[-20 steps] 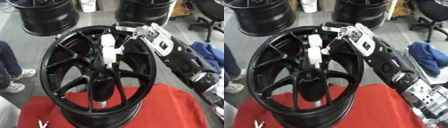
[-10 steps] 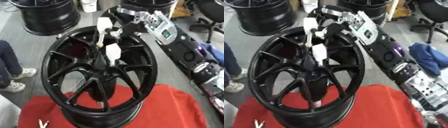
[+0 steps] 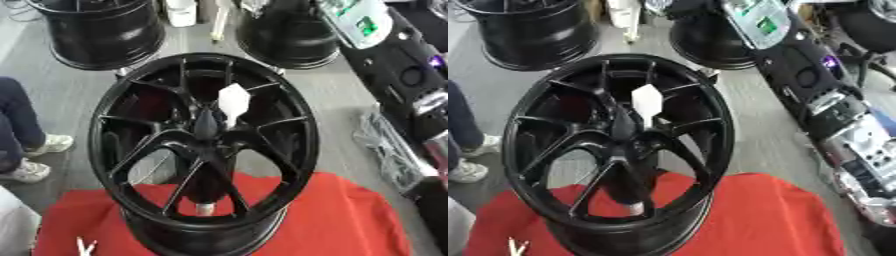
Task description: Pull the pin out of the wheel hub.
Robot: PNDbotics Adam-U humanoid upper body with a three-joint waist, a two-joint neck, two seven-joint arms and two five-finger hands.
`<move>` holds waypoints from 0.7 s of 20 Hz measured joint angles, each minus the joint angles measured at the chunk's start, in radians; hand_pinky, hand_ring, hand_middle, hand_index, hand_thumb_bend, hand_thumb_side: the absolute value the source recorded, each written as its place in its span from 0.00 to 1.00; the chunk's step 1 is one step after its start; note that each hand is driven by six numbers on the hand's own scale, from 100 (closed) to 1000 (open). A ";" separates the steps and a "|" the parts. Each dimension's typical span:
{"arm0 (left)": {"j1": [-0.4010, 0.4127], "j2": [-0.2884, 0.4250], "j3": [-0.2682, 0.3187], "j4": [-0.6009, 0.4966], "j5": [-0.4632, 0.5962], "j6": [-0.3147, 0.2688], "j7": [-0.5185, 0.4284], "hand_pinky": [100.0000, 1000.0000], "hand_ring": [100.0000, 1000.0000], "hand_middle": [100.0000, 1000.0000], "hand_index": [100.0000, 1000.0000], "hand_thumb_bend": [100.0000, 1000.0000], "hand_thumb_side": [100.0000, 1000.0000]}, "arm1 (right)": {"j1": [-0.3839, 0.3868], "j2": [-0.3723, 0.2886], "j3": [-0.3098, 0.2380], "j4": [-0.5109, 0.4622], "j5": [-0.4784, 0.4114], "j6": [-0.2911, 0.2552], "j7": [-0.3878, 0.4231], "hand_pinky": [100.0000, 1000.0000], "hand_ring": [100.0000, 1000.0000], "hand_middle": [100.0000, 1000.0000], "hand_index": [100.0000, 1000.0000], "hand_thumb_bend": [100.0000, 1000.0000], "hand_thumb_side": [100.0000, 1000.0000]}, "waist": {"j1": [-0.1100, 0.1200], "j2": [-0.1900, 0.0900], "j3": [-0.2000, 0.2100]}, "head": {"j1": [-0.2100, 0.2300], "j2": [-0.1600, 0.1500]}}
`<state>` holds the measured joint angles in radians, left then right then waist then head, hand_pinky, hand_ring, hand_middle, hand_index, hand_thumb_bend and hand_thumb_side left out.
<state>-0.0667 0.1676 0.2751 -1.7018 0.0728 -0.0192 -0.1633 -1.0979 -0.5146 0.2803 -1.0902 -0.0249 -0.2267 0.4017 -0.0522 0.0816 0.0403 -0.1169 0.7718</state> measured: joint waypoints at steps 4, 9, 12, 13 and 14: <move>0.001 0.001 0.006 -0.002 -0.003 0.003 0.005 0.60 0.59 0.60 0.71 0.46 0.70 | 0.133 -0.139 -0.050 -0.120 -0.083 0.005 -0.055 0.68 0.66 0.63 0.47 0.00 0.36 | -0.010 0.000 -0.010 | 0.012 0.000; 0.001 0.007 0.016 -0.006 -0.003 0.004 0.015 0.60 0.59 0.60 0.71 0.46 0.70 | 0.460 -0.280 -0.195 -0.271 -0.134 -0.002 -0.208 0.67 0.67 0.63 0.48 0.00 0.40 | -0.011 0.009 -0.029 | 0.024 0.000; 0.001 0.008 0.021 -0.007 -0.003 0.005 0.020 0.60 0.59 0.60 0.71 0.46 0.71 | 0.647 -0.285 -0.300 -0.311 -0.128 -0.015 -0.333 0.66 0.67 0.65 0.49 0.00 0.41 | -0.011 0.014 -0.035 | 0.030 0.000; 0.001 0.008 0.024 -0.007 -0.003 0.005 0.022 0.60 0.59 0.60 0.71 0.46 0.71 | 0.712 -0.274 -0.338 -0.313 -0.118 -0.021 -0.380 0.66 0.67 0.66 0.49 0.00 0.41 | -0.010 0.016 -0.038 | 0.033 0.000; 0.001 0.008 0.025 -0.007 -0.003 0.005 0.023 0.60 0.59 0.60 0.71 0.46 0.71 | 0.773 -0.257 -0.375 -0.311 -0.102 -0.025 -0.428 0.65 0.67 0.67 0.50 0.00 0.41 | -0.009 0.018 -0.042 | 0.034 0.000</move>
<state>-0.0659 0.1760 0.3002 -1.7091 0.0699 -0.0144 -0.1398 -0.3249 -0.7711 -0.0947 -1.4010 -0.1267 -0.2515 -0.0258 -0.0616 0.0998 -0.0013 -0.0833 0.7718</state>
